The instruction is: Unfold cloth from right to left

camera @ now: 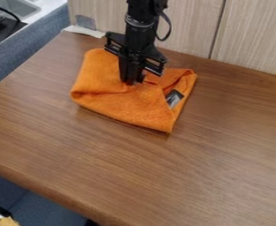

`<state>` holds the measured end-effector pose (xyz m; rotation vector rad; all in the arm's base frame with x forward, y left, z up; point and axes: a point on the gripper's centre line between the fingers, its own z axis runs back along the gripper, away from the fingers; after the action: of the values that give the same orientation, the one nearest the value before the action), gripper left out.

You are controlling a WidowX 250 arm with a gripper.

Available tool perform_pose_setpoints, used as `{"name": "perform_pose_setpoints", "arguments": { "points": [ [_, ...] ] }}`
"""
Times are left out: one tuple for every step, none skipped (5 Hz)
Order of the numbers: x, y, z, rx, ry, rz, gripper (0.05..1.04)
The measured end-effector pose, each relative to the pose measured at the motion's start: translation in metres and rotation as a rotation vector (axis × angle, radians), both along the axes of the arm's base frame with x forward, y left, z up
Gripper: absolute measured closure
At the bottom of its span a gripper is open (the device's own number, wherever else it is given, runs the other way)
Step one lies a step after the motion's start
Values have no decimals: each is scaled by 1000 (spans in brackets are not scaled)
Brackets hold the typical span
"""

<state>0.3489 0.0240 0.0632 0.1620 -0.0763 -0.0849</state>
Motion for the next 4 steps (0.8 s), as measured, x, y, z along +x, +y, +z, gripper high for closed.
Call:
{"name": "perform_pose_setpoints", "arguments": {
  "points": [
    [-1, 1, 11, -23, -18, 5, 1028],
    [-4, 16, 27, -46, -47, 37, 1028],
    [-9, 40, 44, -66, -85, 87, 1028],
    [-19, 79, 51, -61, -103, 167, 1028]
  ]
}}
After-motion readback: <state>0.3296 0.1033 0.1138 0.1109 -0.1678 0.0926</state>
